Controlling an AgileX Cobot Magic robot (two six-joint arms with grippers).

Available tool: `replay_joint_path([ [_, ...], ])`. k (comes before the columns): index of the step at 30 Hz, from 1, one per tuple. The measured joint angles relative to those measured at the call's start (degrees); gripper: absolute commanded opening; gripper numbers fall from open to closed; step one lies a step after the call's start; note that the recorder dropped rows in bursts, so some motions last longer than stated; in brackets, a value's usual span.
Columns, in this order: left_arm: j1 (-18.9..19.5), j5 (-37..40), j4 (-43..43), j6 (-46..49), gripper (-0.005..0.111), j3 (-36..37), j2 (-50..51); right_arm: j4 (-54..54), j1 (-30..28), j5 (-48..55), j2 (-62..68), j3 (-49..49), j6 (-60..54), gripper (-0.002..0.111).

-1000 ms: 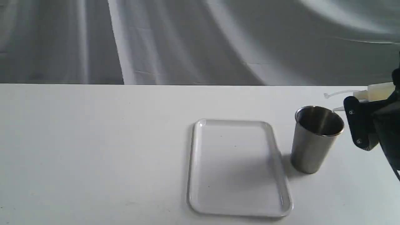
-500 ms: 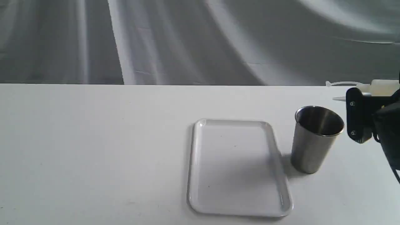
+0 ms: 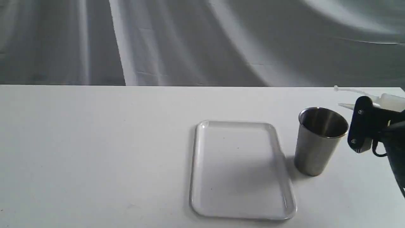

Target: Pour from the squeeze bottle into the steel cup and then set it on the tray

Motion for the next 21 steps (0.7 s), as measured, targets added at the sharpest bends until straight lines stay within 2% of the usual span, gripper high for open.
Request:
replay_joint_path([
  [11, 0.0, 0.0, 0.0, 0.0, 0.0, 0.0, 0.0, 0.6, 0.0, -0.15, 0.0, 0.5, 11.26, 0.0],
  [21, 0.0, 0.0, 0.0, 0.0, 0.0, 0.0, 0.0, 1.13, 0.0, 2.63, 0.0, 0.5, 35.34, 0.0],
])
